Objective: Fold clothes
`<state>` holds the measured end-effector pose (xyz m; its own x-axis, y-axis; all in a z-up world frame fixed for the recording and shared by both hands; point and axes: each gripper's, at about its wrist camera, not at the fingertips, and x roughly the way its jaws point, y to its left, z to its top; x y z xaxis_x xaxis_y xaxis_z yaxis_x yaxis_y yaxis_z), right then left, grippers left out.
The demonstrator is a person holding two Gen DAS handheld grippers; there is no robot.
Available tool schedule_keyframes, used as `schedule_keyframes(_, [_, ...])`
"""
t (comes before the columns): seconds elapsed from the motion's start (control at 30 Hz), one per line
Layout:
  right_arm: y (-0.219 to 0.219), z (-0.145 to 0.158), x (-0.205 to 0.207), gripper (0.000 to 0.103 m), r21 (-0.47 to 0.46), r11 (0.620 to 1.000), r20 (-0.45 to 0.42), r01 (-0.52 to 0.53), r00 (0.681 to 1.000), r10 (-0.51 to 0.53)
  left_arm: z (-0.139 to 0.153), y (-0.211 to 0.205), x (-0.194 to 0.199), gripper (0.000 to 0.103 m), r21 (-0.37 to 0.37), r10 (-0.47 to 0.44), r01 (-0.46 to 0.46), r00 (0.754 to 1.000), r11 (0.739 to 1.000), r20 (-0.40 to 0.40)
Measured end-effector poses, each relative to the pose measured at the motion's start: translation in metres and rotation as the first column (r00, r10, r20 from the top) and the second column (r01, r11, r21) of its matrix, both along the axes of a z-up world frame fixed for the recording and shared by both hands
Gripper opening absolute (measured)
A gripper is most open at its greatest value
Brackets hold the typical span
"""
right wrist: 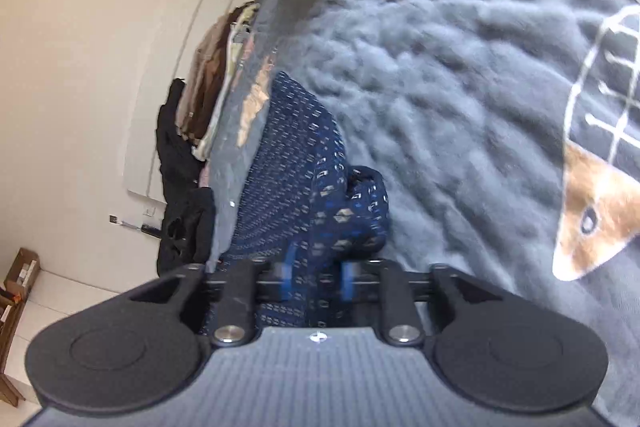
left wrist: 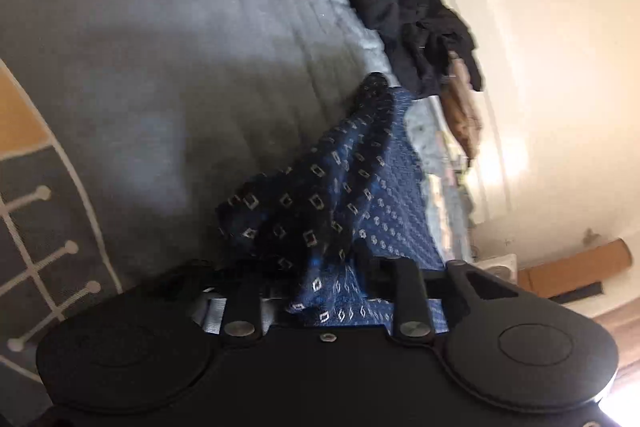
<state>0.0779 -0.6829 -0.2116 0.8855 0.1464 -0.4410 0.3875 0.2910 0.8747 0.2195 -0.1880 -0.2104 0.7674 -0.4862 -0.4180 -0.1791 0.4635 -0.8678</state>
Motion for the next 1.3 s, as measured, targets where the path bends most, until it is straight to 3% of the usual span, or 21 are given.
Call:
schedule_keyframes(0.07, [0.005,-0.004,0.001,0.072,0.002,1.000,0.001,-0.008,1.000,0.008,0.000,-0.003,-0.002,0.050,-0.008,0.004,-0.004,0.999,1.000,0.033])
schedule_keyframes(0.23, [0.016,-0.008,0.012,0.088,-0.038,0.999,0.035,0.019,0.999,-0.017,0.002,-0.014,0.005,0.056,0.003,0.016,-0.016,0.998,1.000,0.056])
schedule_keyframes(0.53, [0.008,-0.020,0.035,0.090,0.030,0.999,0.211,0.041,0.976,-0.046,0.001,-0.028,0.011,0.056,0.034,0.045,-0.048,0.995,0.998,0.088])
schedule_keyframes(0.6, [0.008,-0.024,0.036,0.090,0.031,0.999,0.198,0.044,0.979,-0.049,0.002,-0.031,0.010,0.056,0.057,0.044,-0.049,0.995,0.997,0.094])
schedule_keyframes(0.67, [0.007,-0.028,0.036,0.081,0.030,0.998,0.177,0.049,0.983,-0.053,0.002,-0.033,0.009,0.054,0.082,0.032,-0.040,0.995,0.996,0.095])
schedule_keyframes(0.7, [0.007,-0.030,0.036,0.072,0.029,0.998,0.166,0.051,0.985,-0.055,0.001,-0.033,0.009,0.046,0.086,0.037,-0.044,0.996,0.995,0.078])
schedule_keyframes(0.73, [0.007,-0.032,0.037,0.036,0.029,0.998,0.155,0.054,0.986,-0.057,0.000,-0.032,0.009,0.038,0.088,0.045,-0.049,0.997,0.995,0.056])
schedule_keyframes(0.77, [0.007,-0.034,0.037,0.009,0.028,0.998,0.145,0.056,0.988,-0.059,-0.001,-0.032,0.008,0.018,0.090,0.052,-0.055,0.998,0.994,0.034])
schedule_keyframes(0.87, [0.006,-0.040,0.037,0.009,0.026,0.998,0.112,0.063,0.992,-0.065,-0.008,-0.026,0.009,0.011,0.017,0.051,-0.051,0.998,0.999,0.020])
schedule_keyframes(1.1, [0.011,-0.020,0.023,0.008,0.046,0.995,0.142,0.090,0.985,-0.096,0.003,-0.025,-0.003,0.009,0.001,0.046,-0.046,0.998,0.999,0.032])
schedule_keyframes(1.3, [0.016,-0.006,-0.004,0.007,0.043,0.995,0.118,0.093,0.988,-0.097,0.012,-0.018,-0.027,0.009,-0.001,0.041,-0.041,0.999,0.999,0.012])
